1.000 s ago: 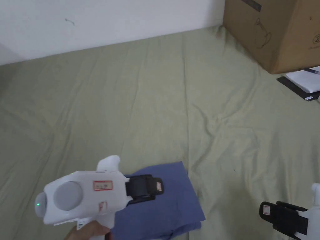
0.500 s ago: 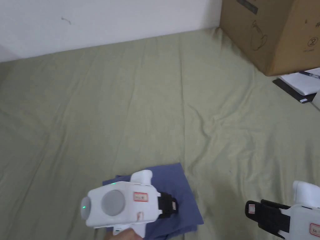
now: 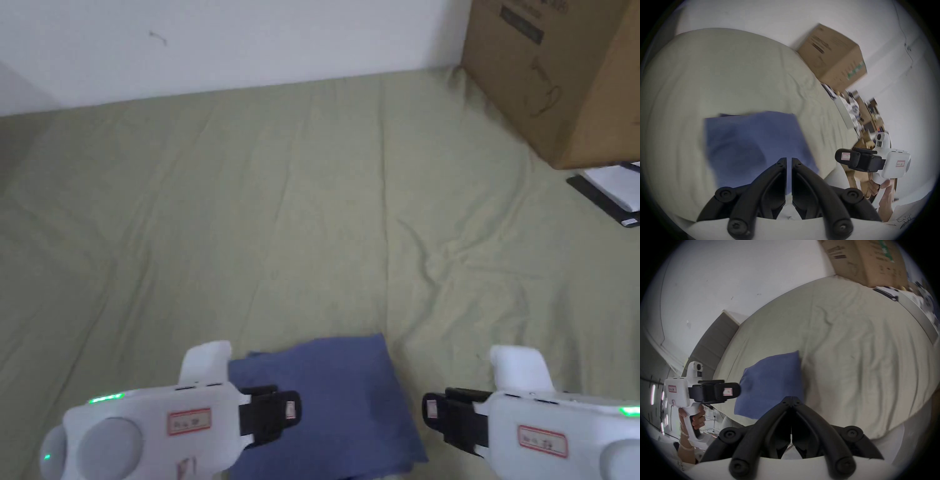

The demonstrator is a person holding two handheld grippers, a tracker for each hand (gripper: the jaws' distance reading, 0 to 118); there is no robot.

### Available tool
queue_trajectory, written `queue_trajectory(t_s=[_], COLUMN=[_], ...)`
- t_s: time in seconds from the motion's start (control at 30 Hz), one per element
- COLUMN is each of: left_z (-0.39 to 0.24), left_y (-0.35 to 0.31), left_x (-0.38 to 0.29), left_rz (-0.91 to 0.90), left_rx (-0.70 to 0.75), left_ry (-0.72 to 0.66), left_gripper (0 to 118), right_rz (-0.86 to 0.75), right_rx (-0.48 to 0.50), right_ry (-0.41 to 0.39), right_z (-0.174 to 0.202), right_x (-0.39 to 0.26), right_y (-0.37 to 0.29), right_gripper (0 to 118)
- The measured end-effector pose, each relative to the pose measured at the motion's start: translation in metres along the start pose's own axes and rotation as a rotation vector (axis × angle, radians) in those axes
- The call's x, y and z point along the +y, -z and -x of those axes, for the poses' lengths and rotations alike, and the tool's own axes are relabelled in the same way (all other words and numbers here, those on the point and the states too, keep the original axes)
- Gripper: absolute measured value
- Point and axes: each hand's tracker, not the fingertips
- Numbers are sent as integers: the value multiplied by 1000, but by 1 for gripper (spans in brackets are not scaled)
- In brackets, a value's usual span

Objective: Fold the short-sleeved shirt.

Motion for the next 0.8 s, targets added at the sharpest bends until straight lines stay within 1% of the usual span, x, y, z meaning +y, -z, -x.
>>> queue_trajectory(t_s=[0.03,0.13,0.17,0.2,0.23,0.27,0.3,0.33,0.37,0.4,0.43,0.53,0.6,0.67,0.7,0.73,0.77,0.8], left_z=[16,57,66,73,81,87,91,94,98,103,107,126,131,133,133,134,130,125], left_y=[-9,-28,-32,-34,-34,-31,-26,-19,-13,-6,3,39,52,59,67,75,83,87], left_x=[-2,-11,-16,-19,-23,-26,-26,-27,-26,-23,-20,-11,-4,4,7,9,12,12], left_rz=[-13,-28,-31,-25,-24,-20,0,12,5,16,23,47,52,24,43,72,90,97], left_rx=[16,74,74,67,52,36,30,14,-37,-65,-109,-261,-308,-429,-468,-481,-450,-393], left_ry=[-33,-143,-164,-144,-149,-163,-180,-203,-236,-271,-314,-401,-486,-515,-523,-518,-515,-502], left_gripper=[5,6,9,19,49,75,98,108,108,108,108,108,108,108,106,99,88,70], right_rz=[6,40,58,78,91,102,107,104,107,104,88,91,95,96,97,97,97,96], right_rx=[4,-30,-45,-60,-70,-113,-190,-224,-180,-164,-164,-146,-138,-138,-140,-142,-146,-149], right_ry=[-46,-172,-197,-214,-250,-283,-312,-329,-297,-260,-239,-217,-202,-203,-201,-202,-203,-204], right_z=[8,33,39,44,48,51,52,52,50,48,45,39,37,38,39,39,40,40], right_x=[4,11,12,12,11,10,7,4,3,2,1,3,3,3,3,3,3,3], right_y=[10,46,59,69,81,92,101,106,107,105,102,101,99,100,100,101,101,100], right_gripper=[0,0,0,0,0,0,0,0,0,0,0,0,0,0,0,0,0,0])
